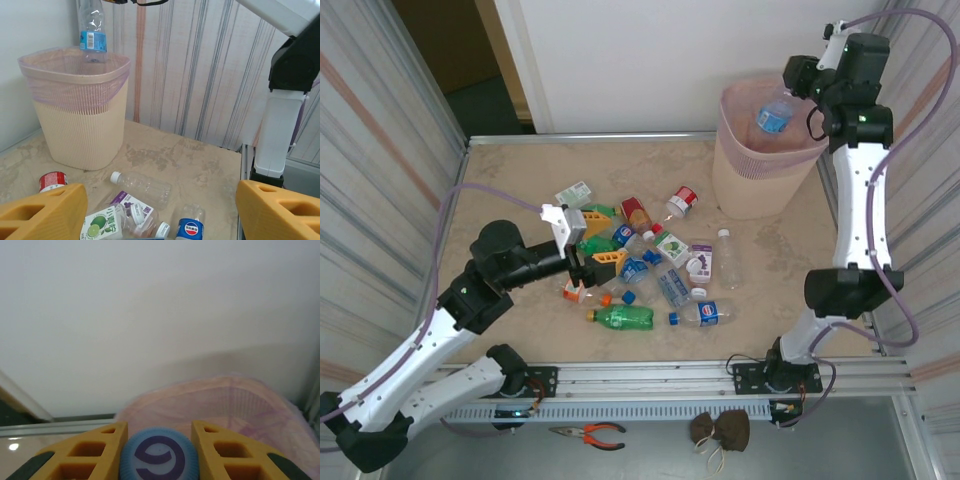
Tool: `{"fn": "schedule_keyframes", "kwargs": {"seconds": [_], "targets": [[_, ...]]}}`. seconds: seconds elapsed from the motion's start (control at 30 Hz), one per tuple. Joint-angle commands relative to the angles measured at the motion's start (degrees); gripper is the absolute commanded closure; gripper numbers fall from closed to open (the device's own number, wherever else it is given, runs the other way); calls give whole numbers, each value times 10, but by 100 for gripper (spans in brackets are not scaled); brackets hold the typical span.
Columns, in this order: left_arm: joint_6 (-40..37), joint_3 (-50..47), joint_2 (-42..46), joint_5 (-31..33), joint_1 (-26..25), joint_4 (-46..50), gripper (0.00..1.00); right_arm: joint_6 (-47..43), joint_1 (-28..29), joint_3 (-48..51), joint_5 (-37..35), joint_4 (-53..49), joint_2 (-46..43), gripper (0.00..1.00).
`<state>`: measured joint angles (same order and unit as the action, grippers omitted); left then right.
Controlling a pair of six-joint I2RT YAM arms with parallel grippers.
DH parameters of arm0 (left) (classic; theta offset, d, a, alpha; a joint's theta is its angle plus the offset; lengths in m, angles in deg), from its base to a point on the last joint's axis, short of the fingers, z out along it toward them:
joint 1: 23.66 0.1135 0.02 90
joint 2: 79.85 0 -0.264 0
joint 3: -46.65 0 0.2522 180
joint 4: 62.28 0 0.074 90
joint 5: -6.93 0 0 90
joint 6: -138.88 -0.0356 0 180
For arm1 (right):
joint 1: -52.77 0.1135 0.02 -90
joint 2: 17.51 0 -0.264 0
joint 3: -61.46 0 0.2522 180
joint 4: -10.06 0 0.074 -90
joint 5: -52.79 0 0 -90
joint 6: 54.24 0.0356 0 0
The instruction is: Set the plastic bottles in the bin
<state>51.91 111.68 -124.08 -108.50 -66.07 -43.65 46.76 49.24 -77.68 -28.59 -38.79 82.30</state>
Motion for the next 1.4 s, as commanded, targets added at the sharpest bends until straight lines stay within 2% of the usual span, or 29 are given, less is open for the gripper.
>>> {"fn": "schedule_keyframes", "kwargs": {"seconds": [0.0, 0.17, 0.37, 0.8, 1.03, 1.27, 1.37], "targets": [[10, -5, 0, 7, -4, 6, 22, -49, -4, -55, -50, -35, 55, 72], [10, -5, -2, 16, -4, 13, 22, -85, -3, -116, -80, -112, 138, 73], [6, -5, -7, 20, -3, 17, 23, -120, -2, -124, -107, -167, 199, 73], [-1, 0, -21, 16, -4, 23, 24, -161, 14, -152, -106, -239, 335, 70], [-3, -12, -15, 21, -4, 23, 24, -161, 20, -151, -98, -281, 379, 68], [-11, -17, -16, 23, -4, 32, 24, -139, 22, -147, -94, -326, 395, 62], [-13, -16, -17, 23, -3, 34, 24, -129, 24, -148, -106, -327, 389, 54]]}}
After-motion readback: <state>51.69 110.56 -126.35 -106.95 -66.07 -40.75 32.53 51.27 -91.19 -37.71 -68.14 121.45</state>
